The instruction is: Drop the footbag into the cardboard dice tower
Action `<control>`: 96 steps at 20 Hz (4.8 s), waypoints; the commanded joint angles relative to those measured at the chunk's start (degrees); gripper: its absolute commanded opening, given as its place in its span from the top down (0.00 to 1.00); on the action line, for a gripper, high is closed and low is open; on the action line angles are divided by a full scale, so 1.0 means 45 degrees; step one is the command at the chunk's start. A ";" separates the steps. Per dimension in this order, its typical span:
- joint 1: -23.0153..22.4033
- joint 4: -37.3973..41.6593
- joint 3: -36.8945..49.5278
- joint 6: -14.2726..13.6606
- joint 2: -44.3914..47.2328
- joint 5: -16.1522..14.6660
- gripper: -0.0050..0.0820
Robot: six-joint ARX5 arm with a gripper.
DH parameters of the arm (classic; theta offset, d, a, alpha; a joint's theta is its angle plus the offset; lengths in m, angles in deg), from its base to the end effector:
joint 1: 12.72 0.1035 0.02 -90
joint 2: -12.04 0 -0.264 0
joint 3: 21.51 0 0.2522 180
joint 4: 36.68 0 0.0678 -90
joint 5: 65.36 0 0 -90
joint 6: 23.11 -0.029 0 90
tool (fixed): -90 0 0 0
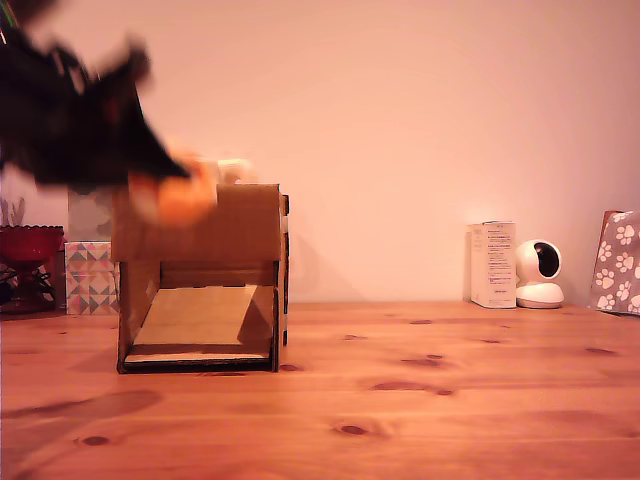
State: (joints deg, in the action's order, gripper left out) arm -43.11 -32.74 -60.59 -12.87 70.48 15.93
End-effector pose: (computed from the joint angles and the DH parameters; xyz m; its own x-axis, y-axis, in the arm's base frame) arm 0.1813 -0.1114 0.2192 0.7454 -0.6127 -0.2628 0.5752 0.7903 -0.2110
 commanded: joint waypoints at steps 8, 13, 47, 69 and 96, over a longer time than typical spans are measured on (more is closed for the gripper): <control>-0.0073 0.0816 -0.0253 -0.2030 -0.2055 0.1025 0.79; 0.0486 0.0330 -0.2288 -0.2064 0.0413 0.1049 0.79; 0.2229 -0.8072 -0.9131 -0.3279 0.4614 -0.2011 0.96; 0.2123 -0.6980 -0.0704 -0.1054 -0.2919 -0.2011 0.96; 0.1277 -0.1729 -0.0704 -0.1039 0.3342 -0.1496 0.07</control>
State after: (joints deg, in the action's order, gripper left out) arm -37.23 -41.40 -64.20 -17.42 84.66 8.87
